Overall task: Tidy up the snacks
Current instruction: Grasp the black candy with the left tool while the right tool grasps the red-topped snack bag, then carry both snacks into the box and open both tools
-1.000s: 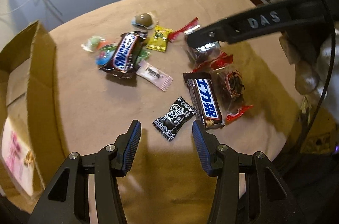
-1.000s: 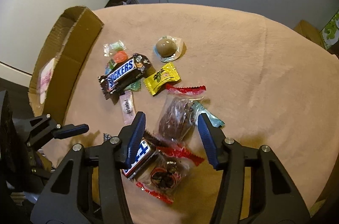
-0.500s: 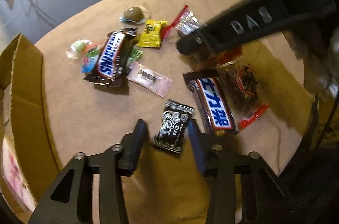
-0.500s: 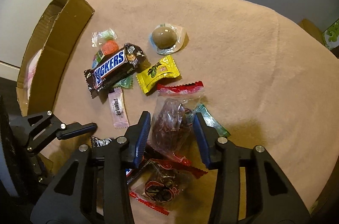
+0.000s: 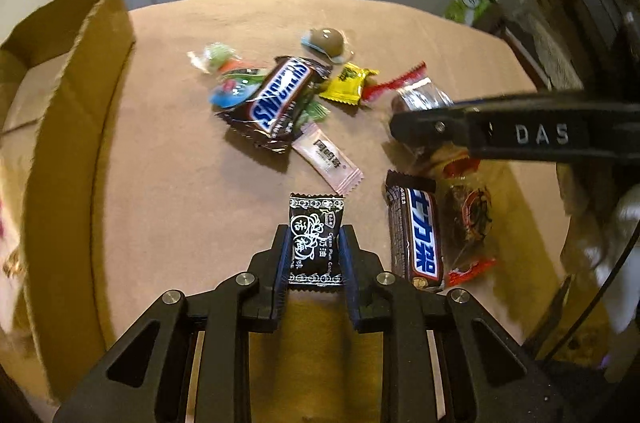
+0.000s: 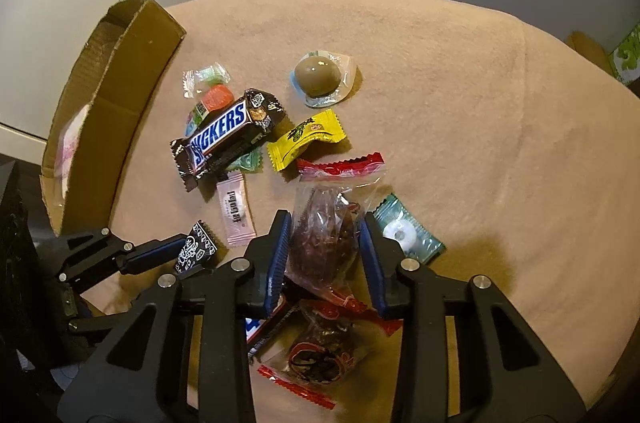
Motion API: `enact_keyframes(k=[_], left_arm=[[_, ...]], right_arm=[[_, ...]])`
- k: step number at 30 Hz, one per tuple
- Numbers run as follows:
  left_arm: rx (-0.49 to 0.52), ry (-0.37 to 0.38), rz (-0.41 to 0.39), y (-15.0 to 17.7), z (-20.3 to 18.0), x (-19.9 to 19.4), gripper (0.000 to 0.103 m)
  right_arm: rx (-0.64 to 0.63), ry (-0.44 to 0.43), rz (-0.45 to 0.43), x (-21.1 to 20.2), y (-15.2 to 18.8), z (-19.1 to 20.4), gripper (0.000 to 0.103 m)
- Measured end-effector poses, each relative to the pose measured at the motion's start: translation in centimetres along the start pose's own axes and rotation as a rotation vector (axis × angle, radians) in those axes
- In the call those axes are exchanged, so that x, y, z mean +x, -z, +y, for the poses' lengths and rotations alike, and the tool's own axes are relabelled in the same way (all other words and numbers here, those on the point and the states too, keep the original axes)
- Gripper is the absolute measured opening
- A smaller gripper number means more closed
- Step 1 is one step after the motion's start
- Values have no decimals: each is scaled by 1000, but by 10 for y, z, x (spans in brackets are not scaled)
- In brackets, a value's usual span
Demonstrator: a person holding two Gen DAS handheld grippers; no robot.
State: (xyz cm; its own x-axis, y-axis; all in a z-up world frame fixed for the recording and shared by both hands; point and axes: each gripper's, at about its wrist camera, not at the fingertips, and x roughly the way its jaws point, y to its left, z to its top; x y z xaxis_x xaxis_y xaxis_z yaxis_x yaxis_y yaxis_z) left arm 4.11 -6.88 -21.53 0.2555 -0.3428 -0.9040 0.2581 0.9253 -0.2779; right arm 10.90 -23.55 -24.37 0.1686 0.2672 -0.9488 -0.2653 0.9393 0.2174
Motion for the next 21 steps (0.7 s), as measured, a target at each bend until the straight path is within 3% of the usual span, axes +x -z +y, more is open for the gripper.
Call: enact_keyframes(k=[10, 21], left_arm=[[-101, -8, -93, 4, 35, -38, 22], [-171, -66, -207, -14, 55, -70, 22]], right_arm=[[27, -32, -83, -34, 15, 6, 35], [-61, -83, -150, -61, -15, 53, 35]])
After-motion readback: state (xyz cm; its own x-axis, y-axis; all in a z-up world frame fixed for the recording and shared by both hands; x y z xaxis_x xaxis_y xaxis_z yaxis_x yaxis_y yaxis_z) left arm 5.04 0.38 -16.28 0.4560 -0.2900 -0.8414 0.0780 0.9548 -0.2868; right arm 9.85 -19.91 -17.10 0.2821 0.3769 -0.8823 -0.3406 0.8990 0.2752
